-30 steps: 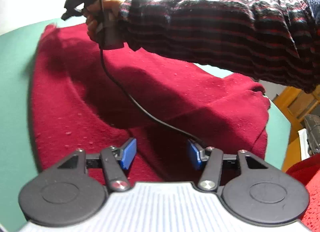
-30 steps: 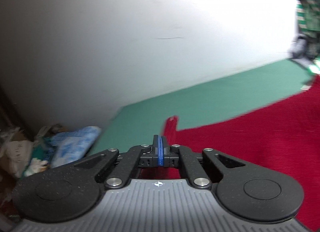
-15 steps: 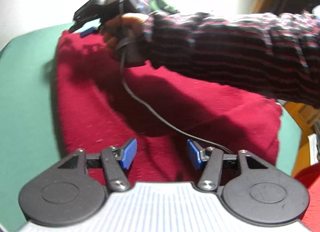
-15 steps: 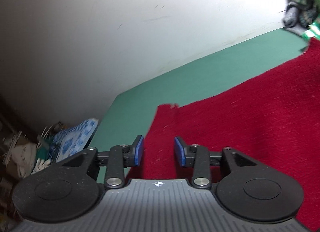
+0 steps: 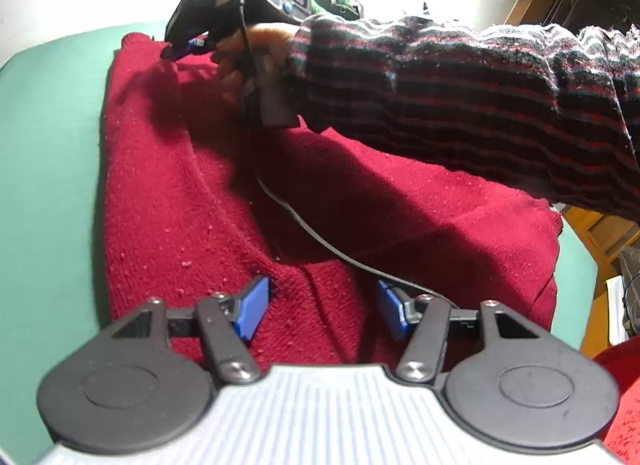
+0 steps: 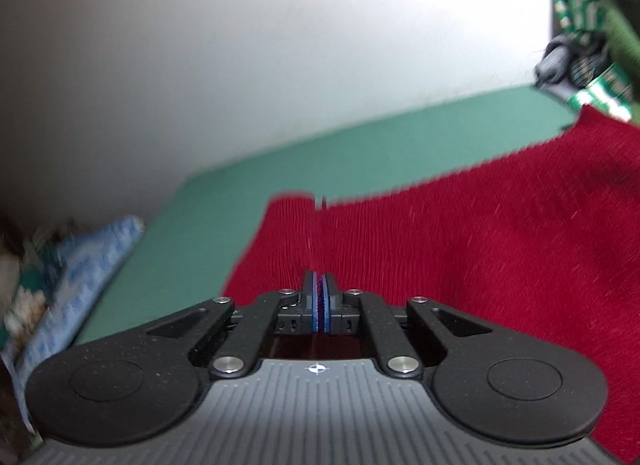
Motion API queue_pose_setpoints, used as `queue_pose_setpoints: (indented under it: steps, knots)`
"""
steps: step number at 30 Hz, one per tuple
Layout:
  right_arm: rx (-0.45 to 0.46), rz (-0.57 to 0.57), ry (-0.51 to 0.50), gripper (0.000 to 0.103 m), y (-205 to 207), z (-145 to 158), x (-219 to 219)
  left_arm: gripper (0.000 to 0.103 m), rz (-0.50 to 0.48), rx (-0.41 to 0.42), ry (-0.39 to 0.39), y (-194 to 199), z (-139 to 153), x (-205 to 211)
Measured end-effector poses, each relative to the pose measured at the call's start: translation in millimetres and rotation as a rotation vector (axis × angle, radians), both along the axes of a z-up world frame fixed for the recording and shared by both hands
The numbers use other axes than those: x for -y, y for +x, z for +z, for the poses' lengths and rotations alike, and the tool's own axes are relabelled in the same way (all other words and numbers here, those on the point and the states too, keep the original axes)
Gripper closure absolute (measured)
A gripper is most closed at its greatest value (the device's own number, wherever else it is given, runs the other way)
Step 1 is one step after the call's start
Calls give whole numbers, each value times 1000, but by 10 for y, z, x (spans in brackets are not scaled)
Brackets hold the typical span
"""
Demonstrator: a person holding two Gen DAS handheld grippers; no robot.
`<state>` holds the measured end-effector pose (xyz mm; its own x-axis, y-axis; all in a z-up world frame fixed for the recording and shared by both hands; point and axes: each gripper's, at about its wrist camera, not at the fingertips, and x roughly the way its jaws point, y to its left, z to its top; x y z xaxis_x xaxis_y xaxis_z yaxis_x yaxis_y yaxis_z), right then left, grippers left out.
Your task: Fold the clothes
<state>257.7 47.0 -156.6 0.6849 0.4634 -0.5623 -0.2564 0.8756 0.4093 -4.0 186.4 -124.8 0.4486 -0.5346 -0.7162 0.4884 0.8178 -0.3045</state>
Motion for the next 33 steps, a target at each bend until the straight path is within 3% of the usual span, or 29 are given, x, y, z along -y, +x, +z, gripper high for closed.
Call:
queue_pose_setpoints:
  steps: [2,6,10,12,14,16,17,18,19,23,27,30,31,33]
  knots:
    - [10,-17,3,85,-38,24,30,45,3,-10,-10,-1,11,-34]
    - [42,-3,103,85,-271,221,179,45,9,-5,-17,-61,-3,-47]
    - [-73,179,181,83,-542,240,209,43,7,5,-17,-107,-6,-26]
    - [-142,213,185,83,-650,123,228,42,-4,6,-20,-123,2,1]
    - [-211,247,190,83,-759,6,247,40,-25,18,-8,-159,12,53]
    - [-225,188,208,102,-873,-66,361,39,-40,30,5,-198,18,82]
    - [-217,137,217,102,-940,-73,439,39,-47,32,7,-214,27,88]
    - [-210,90,219,88,-1023,-45,508,39,-54,35,8,-230,36,95]
    - [-204,63,230,84,-1108,-16,569,39,-64,36,13,-253,65,84]
    - [-244,130,342,78,-1412,34,683,36,-60,56,-11,-424,175,-47]
    - [-299,227,334,78,-1609,-64,530,36,-87,27,10,-537,115,-79]
    - [-313,255,355,81,-1710,-155,429,36,-107,7,22,-592,60,-66]
    - [-299,241,345,94,-1723,-152,428,36,-115,7,26,-606,49,-51]
    - [-271,203,315,97,-1766,-120,479,37,-142,9,31,-623,51,-13]
